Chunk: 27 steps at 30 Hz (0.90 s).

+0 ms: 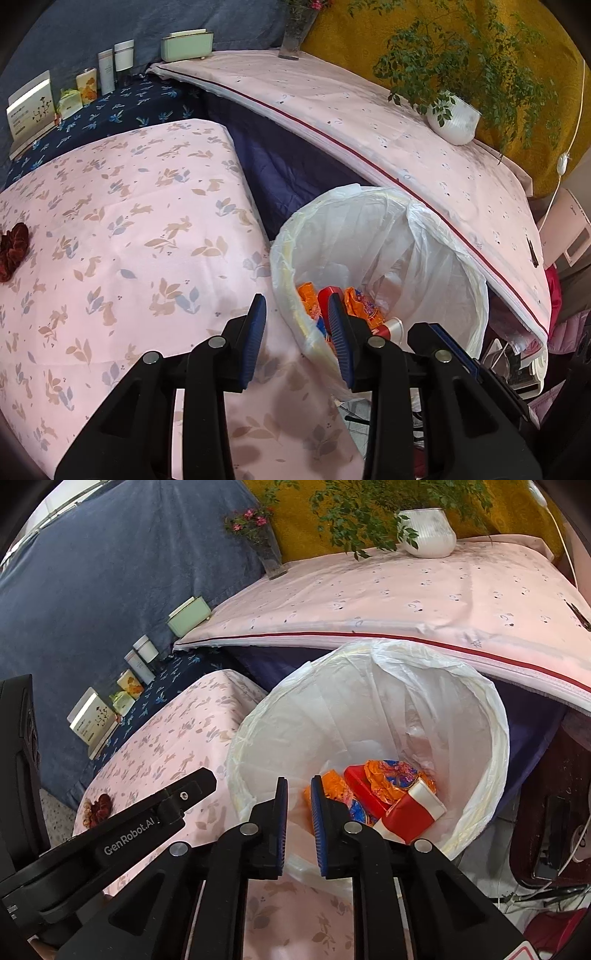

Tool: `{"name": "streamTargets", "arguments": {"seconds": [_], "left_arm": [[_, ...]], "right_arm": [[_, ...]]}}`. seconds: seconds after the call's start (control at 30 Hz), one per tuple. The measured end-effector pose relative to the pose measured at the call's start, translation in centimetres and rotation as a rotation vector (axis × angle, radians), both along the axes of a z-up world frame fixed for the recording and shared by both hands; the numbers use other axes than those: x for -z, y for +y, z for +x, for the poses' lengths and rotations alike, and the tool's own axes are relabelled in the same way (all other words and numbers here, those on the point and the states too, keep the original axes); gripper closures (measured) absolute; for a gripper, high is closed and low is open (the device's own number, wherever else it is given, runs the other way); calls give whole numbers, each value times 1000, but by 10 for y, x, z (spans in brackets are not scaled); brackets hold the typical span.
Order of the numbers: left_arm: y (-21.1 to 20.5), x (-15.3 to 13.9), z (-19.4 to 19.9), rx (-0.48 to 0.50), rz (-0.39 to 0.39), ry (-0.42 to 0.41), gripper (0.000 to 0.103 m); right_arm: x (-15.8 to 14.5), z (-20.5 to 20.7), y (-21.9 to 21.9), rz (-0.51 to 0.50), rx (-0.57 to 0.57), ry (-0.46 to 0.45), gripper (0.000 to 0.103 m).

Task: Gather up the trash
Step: 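Open both grippers to drop the bag and cup into the bin, then move both grippers back to the two scrunchies on the table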

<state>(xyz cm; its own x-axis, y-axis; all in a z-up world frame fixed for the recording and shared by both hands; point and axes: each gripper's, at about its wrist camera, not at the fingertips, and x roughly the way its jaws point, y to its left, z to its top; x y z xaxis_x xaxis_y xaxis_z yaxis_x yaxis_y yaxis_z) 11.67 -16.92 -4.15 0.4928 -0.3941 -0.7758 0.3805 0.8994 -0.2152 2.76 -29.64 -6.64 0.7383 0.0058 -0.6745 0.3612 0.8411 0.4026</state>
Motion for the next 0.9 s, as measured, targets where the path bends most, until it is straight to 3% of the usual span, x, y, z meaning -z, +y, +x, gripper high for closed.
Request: {"name": "streamTargets", "arguments": {"seconds": [0.9], "left_arm": [[132, 6, 21, -207, -39, 19, 68]], "right_arm": [[-13, 39, 115, -72, -188, 9, 68]]}}
